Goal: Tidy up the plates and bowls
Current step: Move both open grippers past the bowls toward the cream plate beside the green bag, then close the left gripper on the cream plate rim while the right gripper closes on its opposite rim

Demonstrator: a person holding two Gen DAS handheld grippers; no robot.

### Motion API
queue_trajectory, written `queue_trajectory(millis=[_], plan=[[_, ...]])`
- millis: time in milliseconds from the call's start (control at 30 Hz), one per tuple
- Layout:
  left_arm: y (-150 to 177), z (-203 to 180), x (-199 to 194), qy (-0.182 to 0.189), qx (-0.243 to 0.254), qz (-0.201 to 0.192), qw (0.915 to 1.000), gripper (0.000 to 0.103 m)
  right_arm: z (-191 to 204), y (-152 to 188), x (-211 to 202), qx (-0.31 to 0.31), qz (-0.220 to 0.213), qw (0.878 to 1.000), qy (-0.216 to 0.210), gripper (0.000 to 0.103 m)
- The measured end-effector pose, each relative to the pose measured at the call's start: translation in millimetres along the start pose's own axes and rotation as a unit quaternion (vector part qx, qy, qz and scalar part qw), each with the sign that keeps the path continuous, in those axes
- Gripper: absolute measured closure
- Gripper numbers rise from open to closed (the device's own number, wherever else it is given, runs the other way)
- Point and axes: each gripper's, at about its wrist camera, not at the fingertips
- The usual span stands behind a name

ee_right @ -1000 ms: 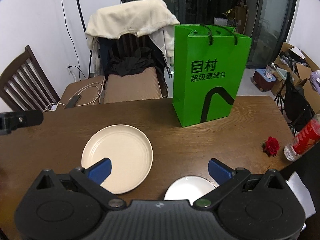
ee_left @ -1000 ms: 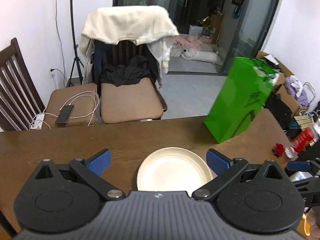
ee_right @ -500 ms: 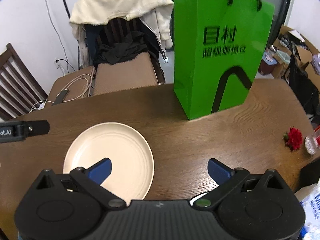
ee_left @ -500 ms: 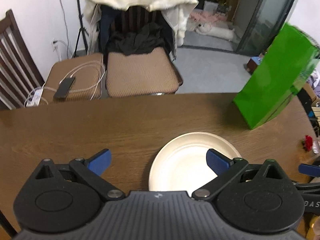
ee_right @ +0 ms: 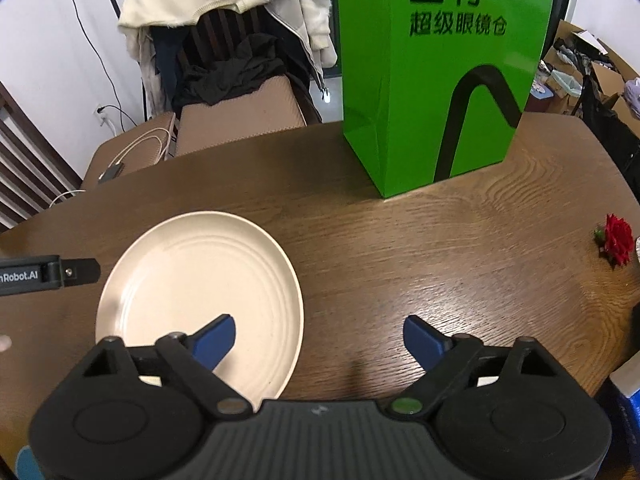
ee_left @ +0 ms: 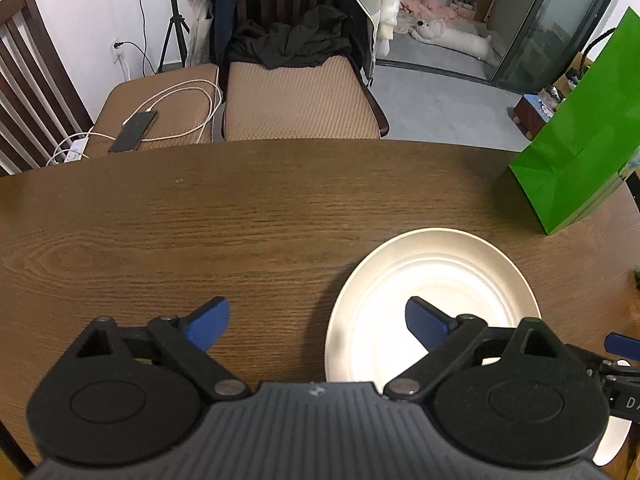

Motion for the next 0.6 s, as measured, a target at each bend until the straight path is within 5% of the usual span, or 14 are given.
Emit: queue_trajectory(millis=[133,467,600], plan=[[4.2,0.4,5.2,0.004,0.002,0.012,0.9999,0.027,-3.8,4.4,7.0,0.004,0.006,1.000,0.004,0.024],[14.2,-4.2,17.9,0.001,0.018,0.033,0.9993,0.037,-5.7,14.8,21.5,0.014,0.021,1.000,-0.002,0.045],[18.4,-4.1,25.4,0.000,0.021,0.045,0.9988,0.053,-3.0,17.2,28.8,0.016,0.027,0.999,-0.009,0.055]])
Point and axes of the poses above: each gripper's, at about its wrist camera, not at the fingertips, and x roughly the way its jaws point, z to its left, y to its underside, and after that the axes turned 14 degrees about -z, right-handed
